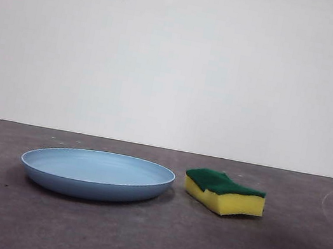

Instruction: Pick up the plate,pick up the cloth,clean the plate with the cloth

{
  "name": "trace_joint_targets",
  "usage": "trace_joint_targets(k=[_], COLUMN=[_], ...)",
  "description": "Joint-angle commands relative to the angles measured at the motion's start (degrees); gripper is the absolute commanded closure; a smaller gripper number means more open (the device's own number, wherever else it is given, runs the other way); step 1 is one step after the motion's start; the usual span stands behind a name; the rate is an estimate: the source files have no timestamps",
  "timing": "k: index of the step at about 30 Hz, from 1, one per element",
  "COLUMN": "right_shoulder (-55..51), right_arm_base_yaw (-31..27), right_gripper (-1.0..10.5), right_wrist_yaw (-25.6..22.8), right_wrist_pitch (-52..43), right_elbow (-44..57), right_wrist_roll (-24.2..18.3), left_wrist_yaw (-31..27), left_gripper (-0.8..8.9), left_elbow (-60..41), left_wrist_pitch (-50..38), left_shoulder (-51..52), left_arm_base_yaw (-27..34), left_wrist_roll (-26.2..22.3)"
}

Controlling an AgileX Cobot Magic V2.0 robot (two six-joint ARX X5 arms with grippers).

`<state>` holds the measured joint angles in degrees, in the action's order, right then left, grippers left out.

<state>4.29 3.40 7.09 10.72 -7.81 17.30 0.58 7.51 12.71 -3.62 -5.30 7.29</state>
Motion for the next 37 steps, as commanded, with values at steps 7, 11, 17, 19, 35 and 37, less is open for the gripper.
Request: trace_joint_targets(k=[7, 11, 17, 19, 35, 37], right_shoulder=[17.2, 25.5, 37.1, 40.7, 48.7, 48.7], right_arm_base_yaw=[0.1, 0.1, 0.1, 0.1, 0.9, 1.3], right_gripper=[9.6, 9.6, 9.5, 9.5, 4.1, 4.1], right_wrist_yaw=[0.5, 0.8, 5.3, 8.8, 14.0, 14.0], right_wrist_pitch=[7.4, 10.2, 17.0, 19.8, 22.3, 22.8], right_elbow=[-17.9, -25.7, -35.6, -38.0, -39.6, -39.6], right_wrist_roll=[0.1, -3.4, -9.6, -11.3, -11.1, -11.1], left_wrist_yaw=[4.9, 9.8, 18.3, 19.5, 20.8, 20.4], left_gripper=[8.19, 8.19, 8.18, 8.16, 3.49, 3.83], left_elbow=[13.1, 19.8, 29.7, 32.6, 41.1, 45.6], left_wrist_pitch=[5.6, 7.8, 13.3, 15.3, 15.1, 18.1], left_shoulder=[-12.1, -20.8, -34.7, -39.2, -59.0, -64.8], left_arm_base_yaw=[0.0, 0.0, 0.0, 0.0, -2.6, -3.8], left_wrist_roll=[4.6, 4.5, 1.3, 0.4, 0.5, -1.4])
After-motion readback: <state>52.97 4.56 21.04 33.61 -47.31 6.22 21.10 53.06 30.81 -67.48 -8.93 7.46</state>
